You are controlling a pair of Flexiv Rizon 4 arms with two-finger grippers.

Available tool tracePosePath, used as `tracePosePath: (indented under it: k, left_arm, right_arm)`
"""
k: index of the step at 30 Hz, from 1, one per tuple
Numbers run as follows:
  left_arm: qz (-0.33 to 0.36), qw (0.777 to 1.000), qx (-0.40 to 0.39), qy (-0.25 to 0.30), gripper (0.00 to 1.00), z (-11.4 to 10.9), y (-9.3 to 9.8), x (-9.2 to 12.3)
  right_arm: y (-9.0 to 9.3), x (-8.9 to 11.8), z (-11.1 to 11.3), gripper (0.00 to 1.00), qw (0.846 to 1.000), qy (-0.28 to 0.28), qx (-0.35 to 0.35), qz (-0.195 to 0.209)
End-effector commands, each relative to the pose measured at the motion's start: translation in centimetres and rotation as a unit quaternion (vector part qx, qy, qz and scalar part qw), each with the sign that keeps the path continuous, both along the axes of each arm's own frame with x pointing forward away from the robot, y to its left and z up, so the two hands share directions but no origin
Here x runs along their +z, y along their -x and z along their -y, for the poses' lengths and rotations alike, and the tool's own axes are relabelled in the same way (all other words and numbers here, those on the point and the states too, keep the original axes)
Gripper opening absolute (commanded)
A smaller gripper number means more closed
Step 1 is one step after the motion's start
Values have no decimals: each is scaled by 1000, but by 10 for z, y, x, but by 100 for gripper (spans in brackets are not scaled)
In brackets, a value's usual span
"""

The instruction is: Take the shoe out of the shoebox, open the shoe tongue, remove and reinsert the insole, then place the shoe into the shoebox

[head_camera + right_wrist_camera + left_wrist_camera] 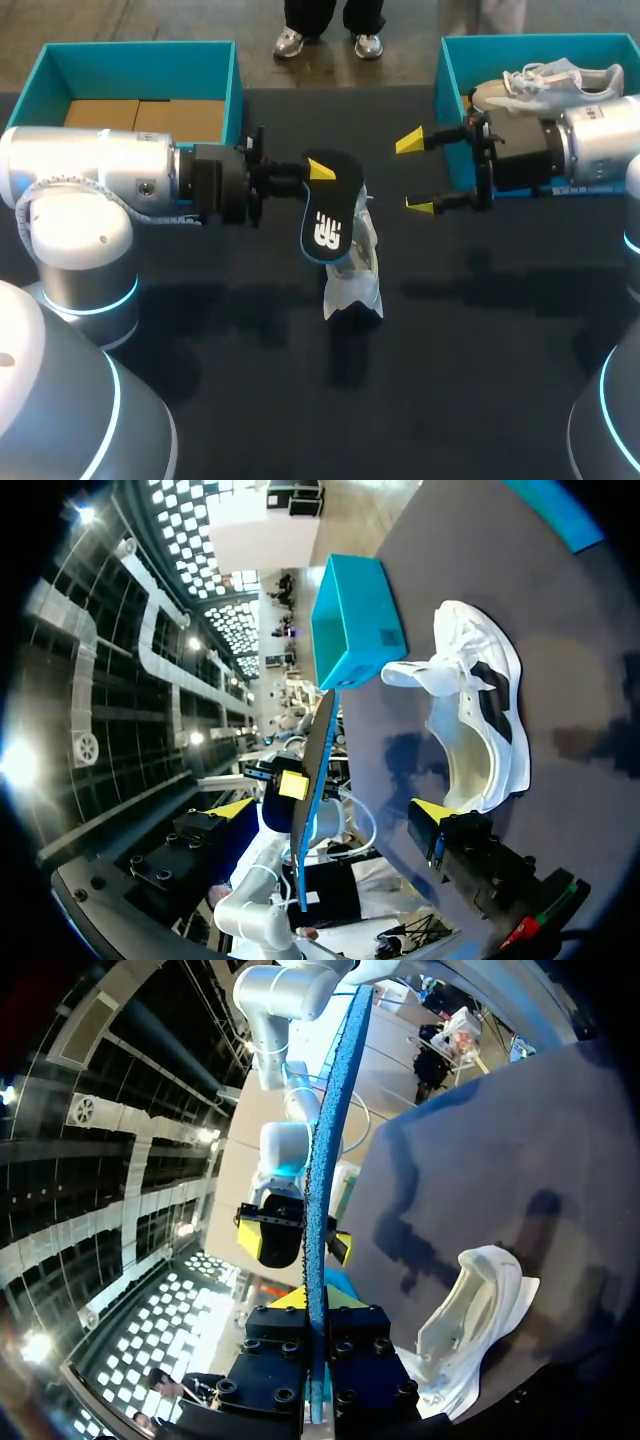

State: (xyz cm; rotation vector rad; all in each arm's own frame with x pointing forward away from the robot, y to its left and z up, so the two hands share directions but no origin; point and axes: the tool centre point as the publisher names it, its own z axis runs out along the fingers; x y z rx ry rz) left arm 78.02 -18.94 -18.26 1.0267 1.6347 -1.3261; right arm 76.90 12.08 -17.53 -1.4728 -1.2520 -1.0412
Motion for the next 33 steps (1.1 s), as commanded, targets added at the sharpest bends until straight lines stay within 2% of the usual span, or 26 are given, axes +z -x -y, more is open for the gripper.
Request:
tracePosePath:
  k: [1, 25, 33]
  left_arm:
    - [0, 1000, 0, -1, 0, 0, 0, 1]
    - [0, 1000, 0, -1, 0, 0, 0, 1]
    - [-89, 996, -16, -12, 0, -3, 10, -22]
  right_arm:
    - [0, 0, -1, 100, 1000, 2, 0, -1]
    - [0, 0, -1, 100, 1000, 2, 0, -1]
    - [9, -7, -6, 100, 999, 22, -19, -12]
